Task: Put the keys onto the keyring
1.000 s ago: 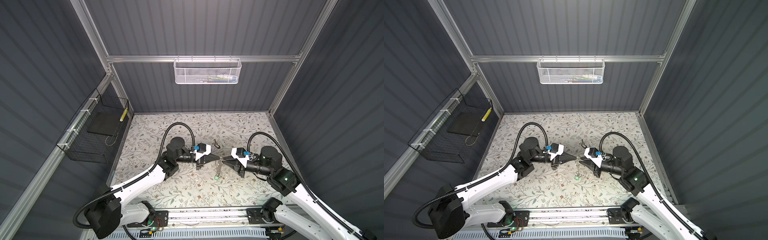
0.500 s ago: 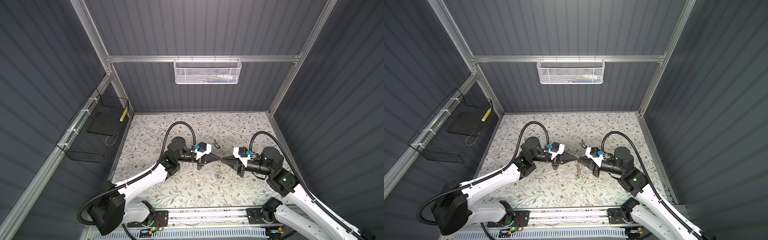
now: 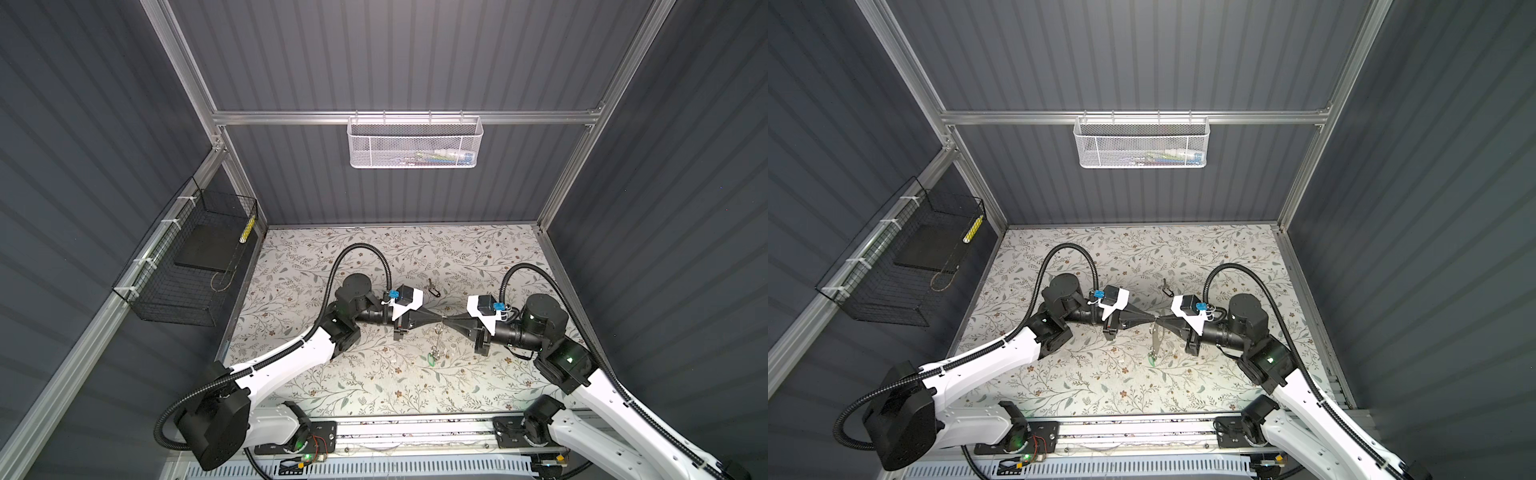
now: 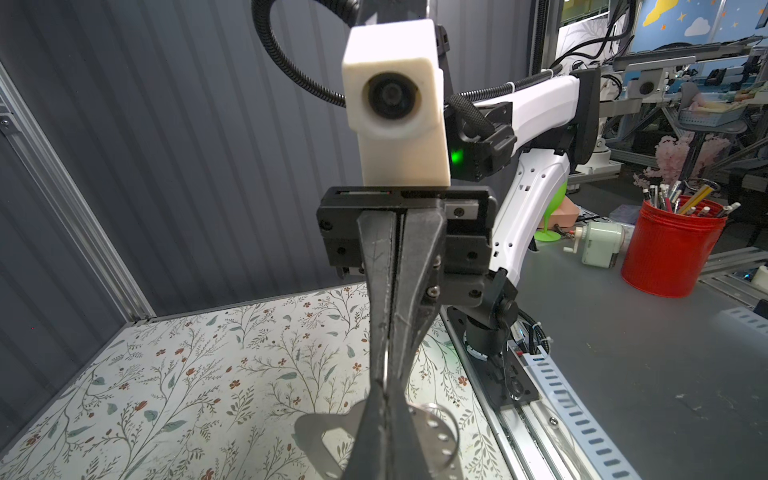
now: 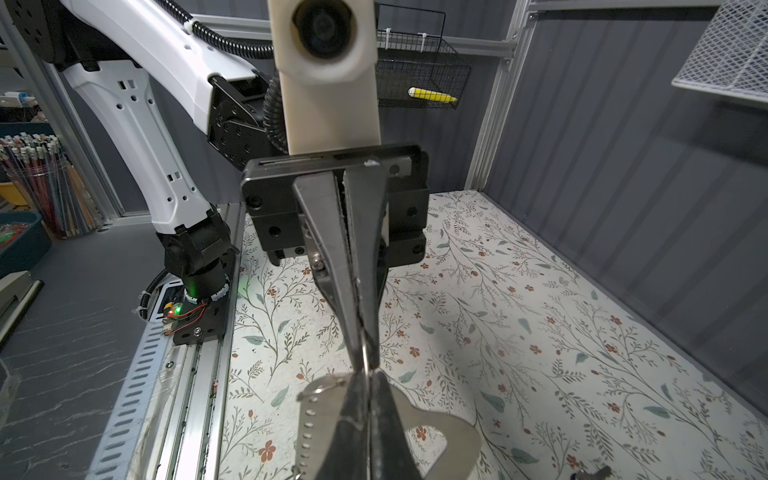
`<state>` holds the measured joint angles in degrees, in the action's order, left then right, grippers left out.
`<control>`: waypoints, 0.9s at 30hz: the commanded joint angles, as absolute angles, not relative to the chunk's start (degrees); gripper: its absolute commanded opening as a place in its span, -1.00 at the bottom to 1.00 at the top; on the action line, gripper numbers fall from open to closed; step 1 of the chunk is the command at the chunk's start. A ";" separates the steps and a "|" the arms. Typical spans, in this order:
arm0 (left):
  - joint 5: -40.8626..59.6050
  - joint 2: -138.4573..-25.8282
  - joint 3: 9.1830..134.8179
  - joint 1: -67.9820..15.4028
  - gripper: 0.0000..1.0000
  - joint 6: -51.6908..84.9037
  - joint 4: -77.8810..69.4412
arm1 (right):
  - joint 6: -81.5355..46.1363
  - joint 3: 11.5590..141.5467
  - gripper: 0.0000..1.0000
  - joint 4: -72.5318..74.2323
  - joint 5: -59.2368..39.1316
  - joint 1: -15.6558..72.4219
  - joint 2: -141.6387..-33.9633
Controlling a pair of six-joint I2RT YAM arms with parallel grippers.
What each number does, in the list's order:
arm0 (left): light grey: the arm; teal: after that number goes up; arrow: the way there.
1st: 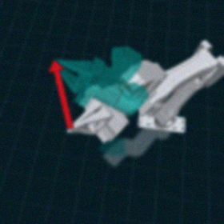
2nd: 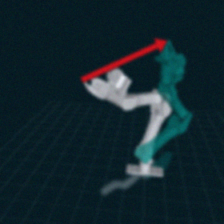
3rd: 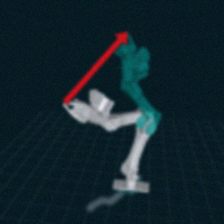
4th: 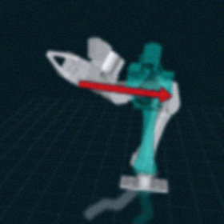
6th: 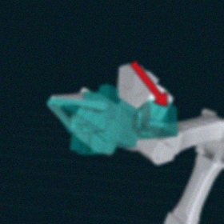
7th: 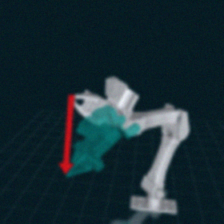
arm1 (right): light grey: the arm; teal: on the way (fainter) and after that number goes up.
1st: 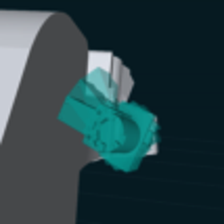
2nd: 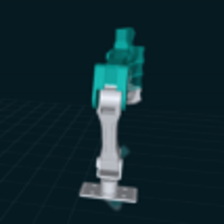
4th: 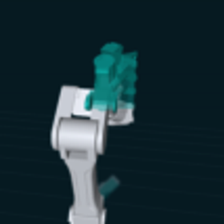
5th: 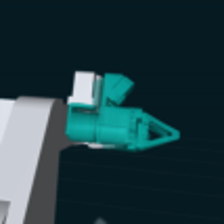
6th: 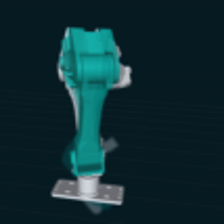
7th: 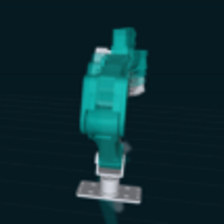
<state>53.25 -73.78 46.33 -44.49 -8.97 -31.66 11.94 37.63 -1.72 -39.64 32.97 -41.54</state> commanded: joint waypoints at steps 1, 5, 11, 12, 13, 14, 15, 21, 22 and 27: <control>53.95 -73.74 48.21 -44.47 -0.89 -11.42 -28.20 | 12.81 38.23 -1.00 -2.75 -40.30 32.58 -40.61; 49.90 -71.56 48.95 -44.12 -0.34 -16.72 -21.01 | 14.20 39.83 -1.00 -7.31 -38.44 32.44 -40.65; 43.11 -68.36 51.32 -43.46 -0.16 -25.48 -6.90 | 14.77 41.91 -1.00 -12.48 -36.16 32.07 -41.89; 41.98 -68.27 51.65 -43.49 -0.15 -25.98 -5.79 | 14.77 42.09 -1.00 -12.92 -35.97 31.99 -42.21; 40.68 -68.38 51.89 -43.50 -0.14 -26.11 -4.79 | 14.54 42.34 -1.00 -13.26 -35.63 31.94 -42.68; 39.84 -68.56 52.10 -43.49 -0.14 -26.24 -4.25 | 14.42 42.76 -1.00 -13.85 -35.31 31.85 -43.29; 39.14 -68.79 52.25 -43.48 -0.13 -26.23 -4.00 | 14.34 43.07 -1.00 -14.47 -34.97 31.90 -43.73; 30.73 -72.57 56.58 -43.50 -0.09 -21.09 -0.33 | 13.82 44.64 -1.00 -19.06 -30.91 31.21 -45.78; 30.07 -73.56 57.65 -43.44 -0.09 -20.67 0.36 | 13.61 44.64 -1.00 -19.65 -30.09 30.96 -45.88; 21.58 -78.79 61.38 -43.46 -0.09 -14.87 0.97 | 11.89 44.18 -1.00 -21.15 -26.24 28.75 -45.28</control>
<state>28.25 -76.62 58.50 -43.79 -19.33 -1.74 13.30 42.78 -19.44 -29.41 29.85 -46.13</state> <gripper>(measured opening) 0.454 0.049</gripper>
